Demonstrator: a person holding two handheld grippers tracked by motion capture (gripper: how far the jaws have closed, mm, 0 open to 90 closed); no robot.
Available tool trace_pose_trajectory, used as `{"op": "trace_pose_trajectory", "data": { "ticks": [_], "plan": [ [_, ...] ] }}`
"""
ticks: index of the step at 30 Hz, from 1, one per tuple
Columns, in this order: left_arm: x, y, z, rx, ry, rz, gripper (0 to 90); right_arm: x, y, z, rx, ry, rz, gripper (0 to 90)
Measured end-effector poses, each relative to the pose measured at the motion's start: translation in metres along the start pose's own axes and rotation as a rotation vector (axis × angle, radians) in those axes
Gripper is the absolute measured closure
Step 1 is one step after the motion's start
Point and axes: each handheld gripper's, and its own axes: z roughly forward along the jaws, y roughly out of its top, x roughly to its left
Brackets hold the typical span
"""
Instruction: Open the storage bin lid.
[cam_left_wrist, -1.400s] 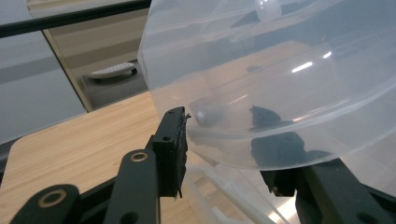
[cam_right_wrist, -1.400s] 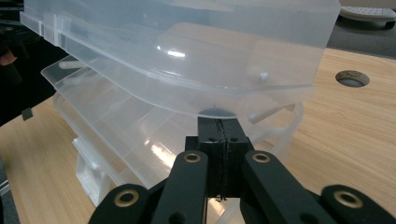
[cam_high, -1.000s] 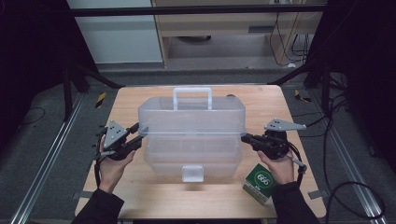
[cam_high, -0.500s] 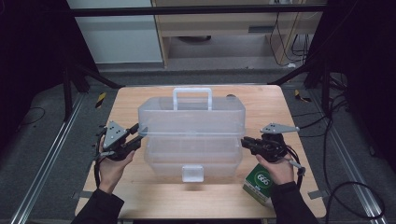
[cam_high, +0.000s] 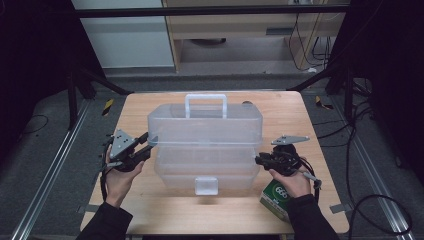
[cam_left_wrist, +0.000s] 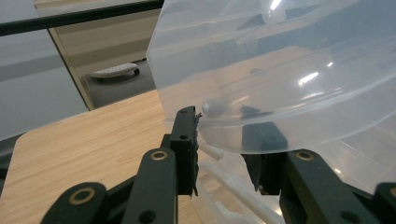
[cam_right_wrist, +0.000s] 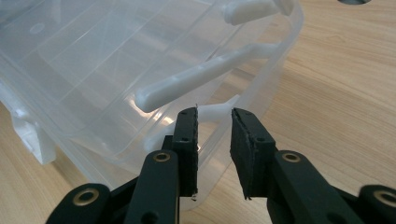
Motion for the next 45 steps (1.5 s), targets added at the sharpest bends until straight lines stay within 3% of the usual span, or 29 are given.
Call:
{"op": "trace_pose_trajectory", "data": {
  "ticks": [7,21,25,27,28,45],
  "plan": [
    [0.002,0.005,0.001,0.006,0.001,-0.005,66.5,0.0,0.001,0.002,0.009,0.016,0.038,75.0],
    [0.011,0.029,0.012,-0.038,0.029,-0.056,68.8,0.002,0.002,0.001,0.018,0.006,0.043,75.5],
    [0.015,0.038,0.019,-0.051,0.033,-0.043,70.8,0.002,0.001,0.001,0.018,0.005,0.045,75.6],
    [0.014,0.041,0.019,-0.032,0.043,-0.075,71.0,0.001,0.001,0.001,0.019,0.006,0.046,75.6],
    [0.016,0.043,0.021,-0.041,0.05,-0.06,71.2,0.001,0.001,0.001,0.018,0.006,0.046,75.6],
    [0.028,0.07,0.044,-0.031,0.108,-0.083,75.4,0.002,0.002,0.001,0.025,0.001,0.041,75.6]
  ]
}}
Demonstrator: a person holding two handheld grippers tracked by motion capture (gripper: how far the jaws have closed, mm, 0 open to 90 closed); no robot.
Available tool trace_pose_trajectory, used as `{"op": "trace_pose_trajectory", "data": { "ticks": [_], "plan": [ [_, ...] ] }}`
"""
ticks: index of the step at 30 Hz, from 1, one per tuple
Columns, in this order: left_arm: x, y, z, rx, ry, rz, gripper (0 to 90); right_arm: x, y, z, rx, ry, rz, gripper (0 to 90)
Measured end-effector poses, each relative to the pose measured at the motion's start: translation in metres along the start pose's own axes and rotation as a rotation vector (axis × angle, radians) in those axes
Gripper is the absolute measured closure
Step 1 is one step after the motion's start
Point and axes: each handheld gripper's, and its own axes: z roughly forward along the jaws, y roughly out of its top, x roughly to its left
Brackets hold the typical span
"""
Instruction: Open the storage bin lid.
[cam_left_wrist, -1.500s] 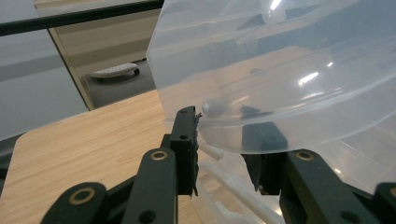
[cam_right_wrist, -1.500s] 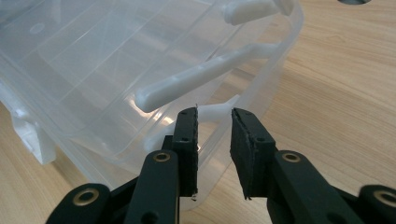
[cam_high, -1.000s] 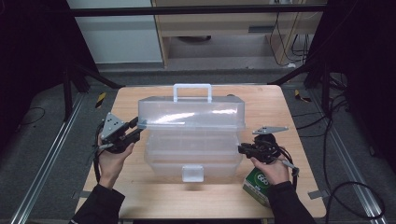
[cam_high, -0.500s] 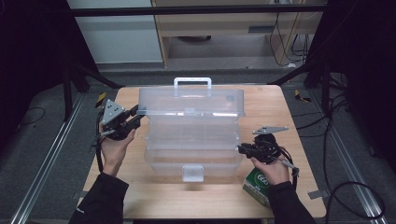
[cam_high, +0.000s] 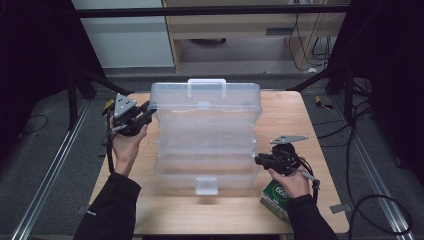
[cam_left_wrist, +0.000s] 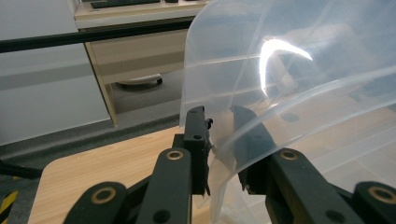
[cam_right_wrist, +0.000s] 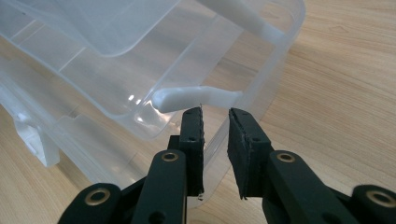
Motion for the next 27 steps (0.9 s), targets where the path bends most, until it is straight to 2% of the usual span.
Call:
{"op": "trace_pose_trajectory", "data": {
  "ticks": [16,27],
  "plan": [
    [0.006,0.016,0.022,0.018,0.022,-0.034,76.8,-0.001,0.0,0.001,-0.003,-0.002,-0.006,74.9],
    [0.01,0.023,0.035,0.03,0.042,-0.031,77.1,0.0,0.0,0.001,0.0,-0.002,-0.002,74.8]
  ]
}}
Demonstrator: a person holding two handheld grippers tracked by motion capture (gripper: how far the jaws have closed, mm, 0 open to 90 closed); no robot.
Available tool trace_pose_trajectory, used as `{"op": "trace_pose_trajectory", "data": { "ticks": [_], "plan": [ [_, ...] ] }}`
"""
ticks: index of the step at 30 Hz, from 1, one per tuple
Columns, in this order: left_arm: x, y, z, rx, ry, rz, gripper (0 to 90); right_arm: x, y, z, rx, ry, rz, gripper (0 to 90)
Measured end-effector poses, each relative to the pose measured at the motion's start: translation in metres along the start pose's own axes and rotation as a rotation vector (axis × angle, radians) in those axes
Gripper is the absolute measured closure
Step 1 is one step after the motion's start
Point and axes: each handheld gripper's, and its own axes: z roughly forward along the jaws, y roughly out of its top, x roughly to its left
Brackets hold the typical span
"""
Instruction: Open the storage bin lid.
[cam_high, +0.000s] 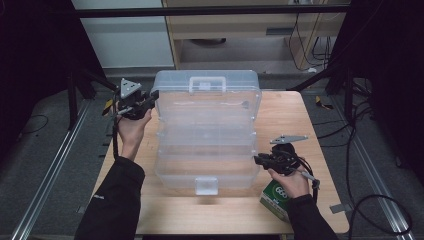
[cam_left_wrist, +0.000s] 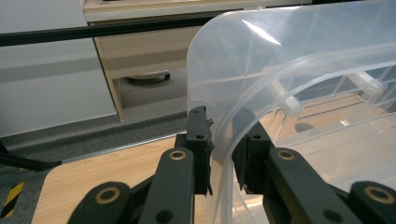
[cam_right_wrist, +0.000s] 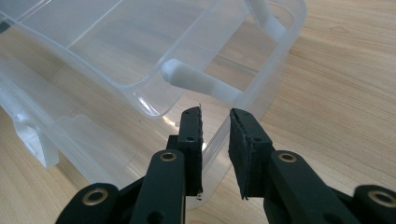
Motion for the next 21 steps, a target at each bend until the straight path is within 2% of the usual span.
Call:
{"op": "trace_pose_trajectory", "data": {
  "ticks": [6,7,8,9,10,11,12,14,15,18,21],
  "plan": [
    [0.001,0.003,0.008,0.002,0.01,-0.005,77.4,0.0,0.0,0.0,0.0,0.001,-0.001,74.7],
    [0.016,0.009,0.007,0.006,0.053,0.213,77.4,0.0,0.0,0.0,0.0,0.001,0.0,74.7],
    [0.012,0.008,0.007,0.005,0.096,0.159,77.4,0.0,0.0,0.0,0.0,0.001,0.0,74.7],
    [0.019,0.012,0.01,0.01,0.042,0.263,77.3,0.0,0.0,0.0,0.0,0.001,0.0,74.7],
    [0.024,0.015,0.013,0.021,-0.003,0.333,77.5,0.0,0.0,0.0,-0.001,0.001,0.0,74.7],
    [0.026,0.016,0.014,0.024,-0.017,0.35,77.5,0.0,0.0,0.0,0.004,-0.002,0.002,74.7],
    [0.026,0.016,0.015,0.026,-0.01,0.336,77.6,0.0,0.0,0.0,0.004,-0.001,0.001,74.7],
    [0.023,0.014,0.017,0.018,0.023,0.28,77.7,0.0,0.0,0.0,0.004,0.0,0.001,74.7],
    [0.023,0.014,0.018,0.017,0.03,0.269,77.7,0.0,0.0,0.0,0.004,0.0,0.001,74.7],
    [0.025,0.015,0.021,0.022,0.021,0.283,77.9,0.0,0.0,0.0,0.001,0.0,-0.001,74.6],
    [0.024,0.016,0.024,0.024,0.028,0.275,78.0,0.0,0.0,0.0,0.002,-0.001,-0.001,74.6]
  ]
}}
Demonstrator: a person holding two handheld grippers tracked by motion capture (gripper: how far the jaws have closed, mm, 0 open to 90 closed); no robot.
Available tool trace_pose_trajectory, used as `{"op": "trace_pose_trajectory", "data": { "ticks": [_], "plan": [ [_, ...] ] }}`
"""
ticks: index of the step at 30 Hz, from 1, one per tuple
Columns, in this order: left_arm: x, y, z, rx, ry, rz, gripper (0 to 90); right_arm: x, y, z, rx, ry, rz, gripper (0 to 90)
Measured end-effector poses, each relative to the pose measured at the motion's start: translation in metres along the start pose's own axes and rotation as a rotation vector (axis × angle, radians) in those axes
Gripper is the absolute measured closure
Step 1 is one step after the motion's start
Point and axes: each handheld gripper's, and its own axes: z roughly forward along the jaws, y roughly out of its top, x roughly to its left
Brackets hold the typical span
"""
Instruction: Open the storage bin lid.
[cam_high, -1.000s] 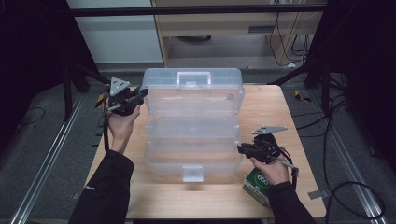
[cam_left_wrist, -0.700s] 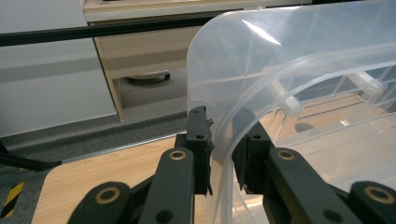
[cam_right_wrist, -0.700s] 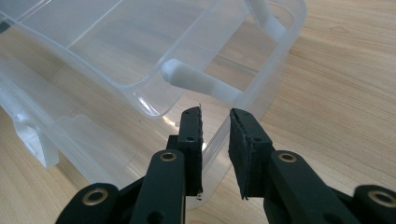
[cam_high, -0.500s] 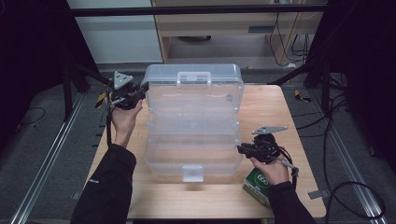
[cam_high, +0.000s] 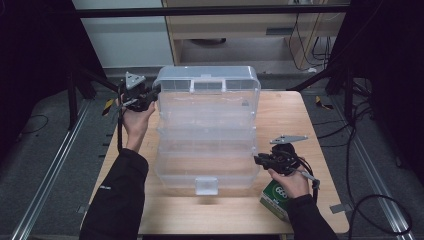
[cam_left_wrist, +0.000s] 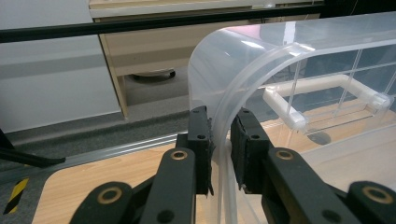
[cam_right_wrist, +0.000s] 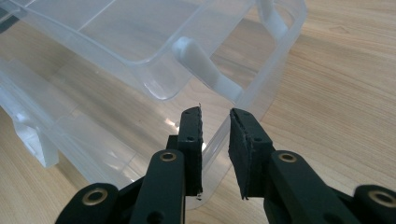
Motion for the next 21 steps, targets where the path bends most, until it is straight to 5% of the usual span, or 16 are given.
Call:
{"op": "trace_pose_trajectory", "data": {
  "ticks": [21],
  "plan": [
    [0.006,0.001,0.023,0.015,0.0,-0.02,78.3,0.001,0.0,0.0,0.001,-0.002,0.0,74.4]
  ]
}}
